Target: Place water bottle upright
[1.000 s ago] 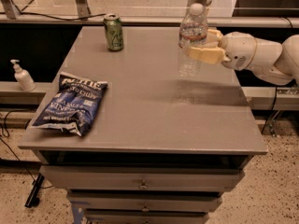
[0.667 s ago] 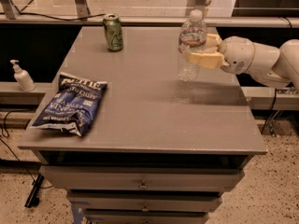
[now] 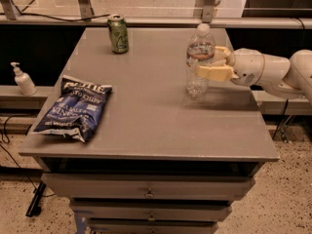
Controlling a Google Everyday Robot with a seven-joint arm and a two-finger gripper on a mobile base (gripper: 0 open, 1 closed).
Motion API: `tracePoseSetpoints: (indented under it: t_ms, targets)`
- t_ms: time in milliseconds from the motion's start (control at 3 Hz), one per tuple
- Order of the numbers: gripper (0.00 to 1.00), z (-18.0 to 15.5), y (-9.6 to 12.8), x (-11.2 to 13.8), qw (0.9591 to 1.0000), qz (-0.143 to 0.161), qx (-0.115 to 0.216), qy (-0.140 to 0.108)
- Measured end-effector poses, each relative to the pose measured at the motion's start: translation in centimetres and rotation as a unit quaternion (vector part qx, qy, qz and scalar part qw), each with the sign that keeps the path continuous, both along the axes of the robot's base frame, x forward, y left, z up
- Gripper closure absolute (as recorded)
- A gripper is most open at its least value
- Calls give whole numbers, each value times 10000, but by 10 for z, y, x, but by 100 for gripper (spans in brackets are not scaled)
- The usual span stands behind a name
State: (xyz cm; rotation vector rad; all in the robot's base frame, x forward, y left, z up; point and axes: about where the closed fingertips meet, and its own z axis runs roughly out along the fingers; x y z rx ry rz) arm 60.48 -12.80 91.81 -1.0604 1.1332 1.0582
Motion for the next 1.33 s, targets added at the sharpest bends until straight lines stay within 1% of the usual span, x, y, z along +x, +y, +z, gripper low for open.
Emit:
tracePoseSetpoints:
  t_ms: [333, 1000, 1333]
  targets:
    - [83, -10, 1, -2, 9998, 55, 26, 170]
    - [36, -18, 1, -3, 9993, 93, -9, 351]
    - [13, -18, 0, -4, 9992, 83, -46, 393]
